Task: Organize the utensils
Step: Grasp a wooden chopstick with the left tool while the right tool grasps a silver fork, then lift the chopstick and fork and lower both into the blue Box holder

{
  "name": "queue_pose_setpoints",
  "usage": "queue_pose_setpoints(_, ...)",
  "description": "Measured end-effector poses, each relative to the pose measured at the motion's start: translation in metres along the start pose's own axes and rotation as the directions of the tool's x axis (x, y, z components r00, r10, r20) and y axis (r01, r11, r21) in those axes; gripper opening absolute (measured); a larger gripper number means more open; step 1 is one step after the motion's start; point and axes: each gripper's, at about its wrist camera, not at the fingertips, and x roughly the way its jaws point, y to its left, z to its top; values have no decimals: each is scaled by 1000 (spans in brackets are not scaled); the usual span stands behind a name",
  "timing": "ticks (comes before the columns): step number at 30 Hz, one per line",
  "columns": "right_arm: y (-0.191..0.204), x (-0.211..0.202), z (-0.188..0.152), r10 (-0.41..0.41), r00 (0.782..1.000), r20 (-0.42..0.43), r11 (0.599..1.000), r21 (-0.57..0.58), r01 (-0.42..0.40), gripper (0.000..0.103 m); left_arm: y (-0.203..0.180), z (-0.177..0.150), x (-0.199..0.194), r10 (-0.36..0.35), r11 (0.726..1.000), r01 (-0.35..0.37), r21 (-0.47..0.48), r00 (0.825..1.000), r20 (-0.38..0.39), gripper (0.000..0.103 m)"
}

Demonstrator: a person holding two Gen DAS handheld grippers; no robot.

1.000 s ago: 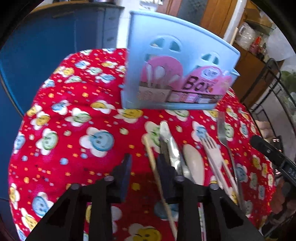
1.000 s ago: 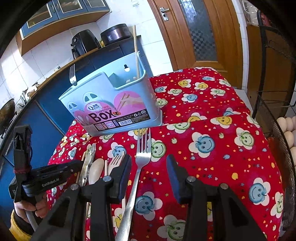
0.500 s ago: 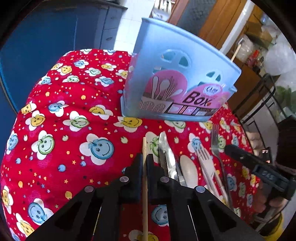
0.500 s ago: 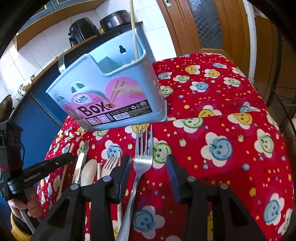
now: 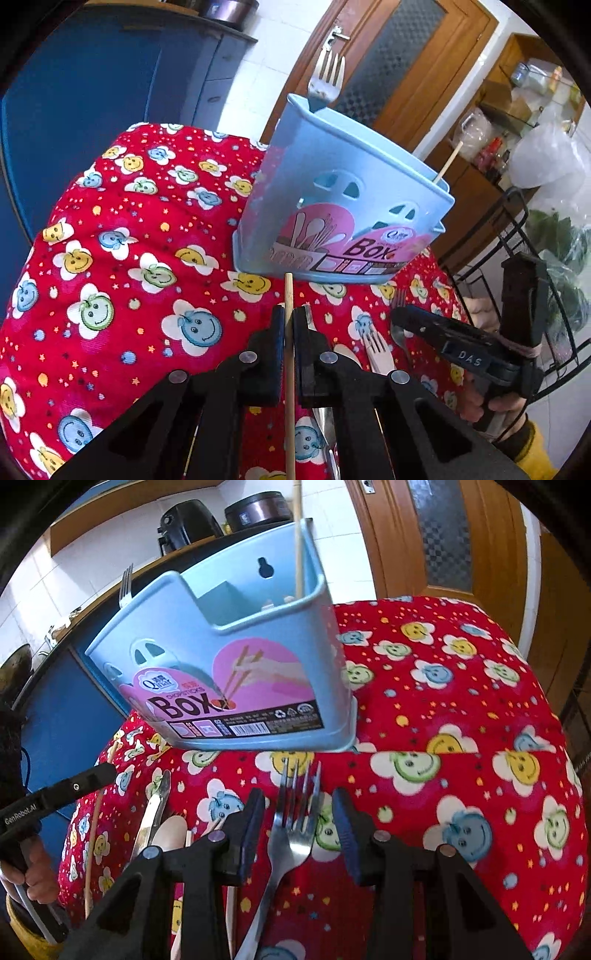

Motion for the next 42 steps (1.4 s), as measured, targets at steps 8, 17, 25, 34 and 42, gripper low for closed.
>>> queue_pose_setpoints(8,-9,-7,0,46,998,35,997,58,-48,9,0,2,-9,0,1000,0,7,999,38,4)
queue_pose_setpoints(17,8,-47,-10,-3,991,131,1000,5,3,4,-10,0,-24,-9,1000,7,25,997,80,4)
queue_pose_setpoints(25,29,-94,-12,-63,961,269,995,-54,80,4,-24,1,-45,-12,999,5,48,987,157,4)
queue_pose_setpoints(34,43,-138,-1,-105,912,397,988,-59,140,4,-37,18,-67,-23,998,8,65,970,240,4)
queue_pose_setpoints(42,44,-160,19,-143,883,448,980,-59,188,4,-49,42,-76,-21,997,-4,77,946,322,4)
